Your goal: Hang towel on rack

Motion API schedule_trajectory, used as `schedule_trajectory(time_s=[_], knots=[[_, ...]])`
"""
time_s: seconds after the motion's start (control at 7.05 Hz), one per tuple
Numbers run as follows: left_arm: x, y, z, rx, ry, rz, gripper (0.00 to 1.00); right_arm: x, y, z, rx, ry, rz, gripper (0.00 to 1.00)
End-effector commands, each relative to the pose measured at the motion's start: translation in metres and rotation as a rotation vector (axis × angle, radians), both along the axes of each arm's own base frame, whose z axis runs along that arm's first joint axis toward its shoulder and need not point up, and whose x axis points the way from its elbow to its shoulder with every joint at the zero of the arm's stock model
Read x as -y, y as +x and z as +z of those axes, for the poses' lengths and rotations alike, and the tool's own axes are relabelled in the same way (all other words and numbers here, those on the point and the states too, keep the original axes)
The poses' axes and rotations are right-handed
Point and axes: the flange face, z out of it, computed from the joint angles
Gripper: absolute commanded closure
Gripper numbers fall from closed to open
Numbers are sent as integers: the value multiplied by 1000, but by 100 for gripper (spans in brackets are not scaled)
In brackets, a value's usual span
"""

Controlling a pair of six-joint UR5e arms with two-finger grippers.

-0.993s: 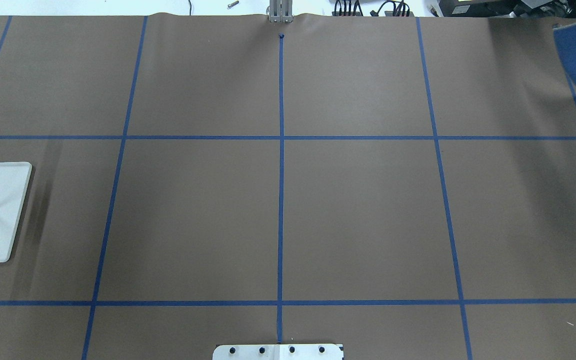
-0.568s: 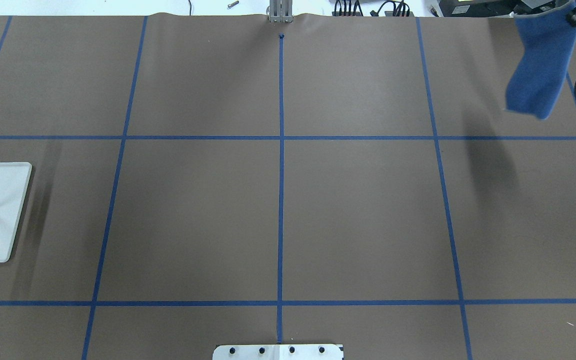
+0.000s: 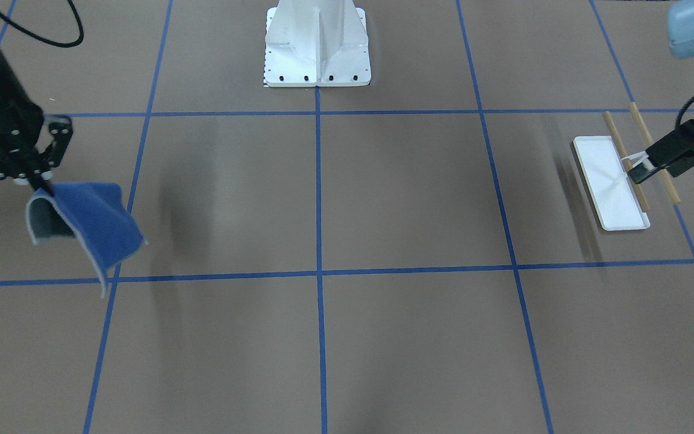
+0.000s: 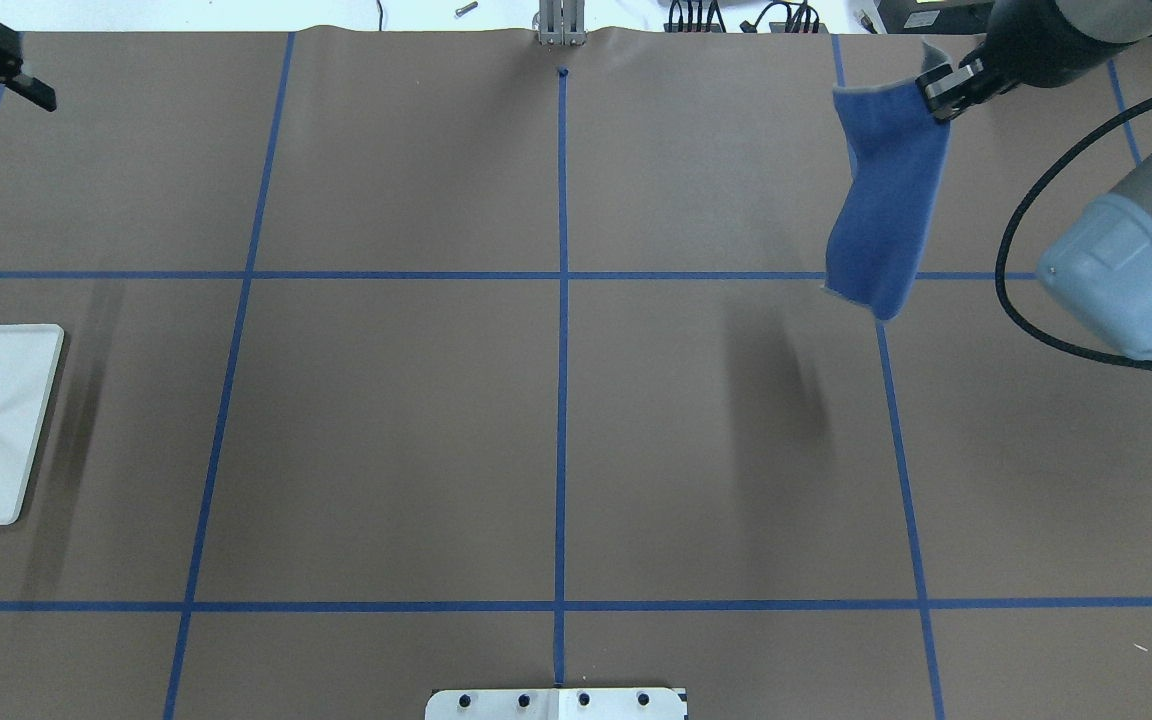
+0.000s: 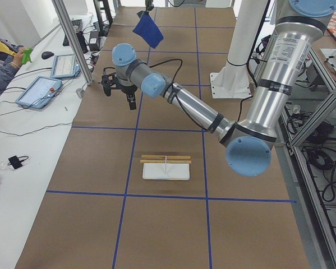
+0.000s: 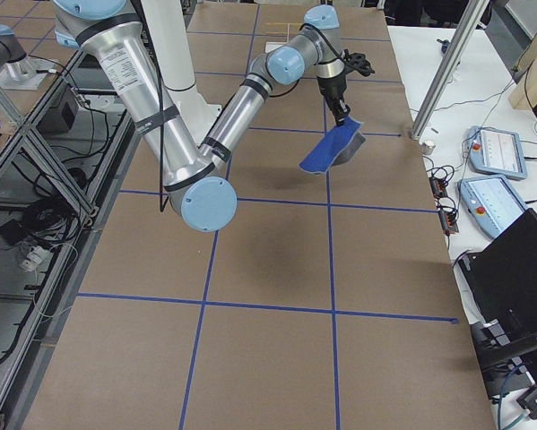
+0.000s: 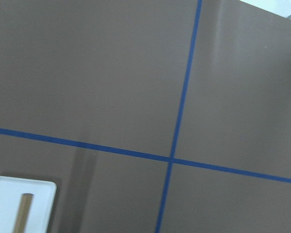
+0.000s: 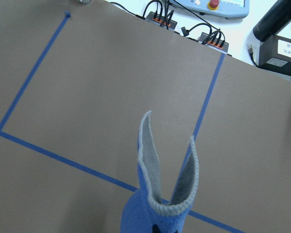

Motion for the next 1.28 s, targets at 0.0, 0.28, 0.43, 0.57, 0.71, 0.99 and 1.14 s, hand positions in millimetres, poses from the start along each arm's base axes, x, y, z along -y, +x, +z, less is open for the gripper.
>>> schedule_trajectory(time_s=[0.0,0.28,0.43,0.57,0.71,0.99,1.14], knots=[[4,50,-76,-68,-156,-58,2,-33,-55,-59,107,-36,37,100],[-5,78,-124,-117,-246,-74,2,-64,-105,-109,166,-16,48,100],[-15,109,-151,-135,-260,-39,2,-79,-128,-125,179,-1,38,100],[-27,129,-165,-143,-278,-14,2,-89,-149,-140,180,23,25,100],[-41,155,-181,-152,-310,12,2,-97,-174,-156,179,36,32,100],[-54,178,-208,-173,-343,34,2,-117,-207,-184,189,62,28,100],[-61,191,-218,-176,-359,50,2,-117,-220,-199,192,62,27,100]])
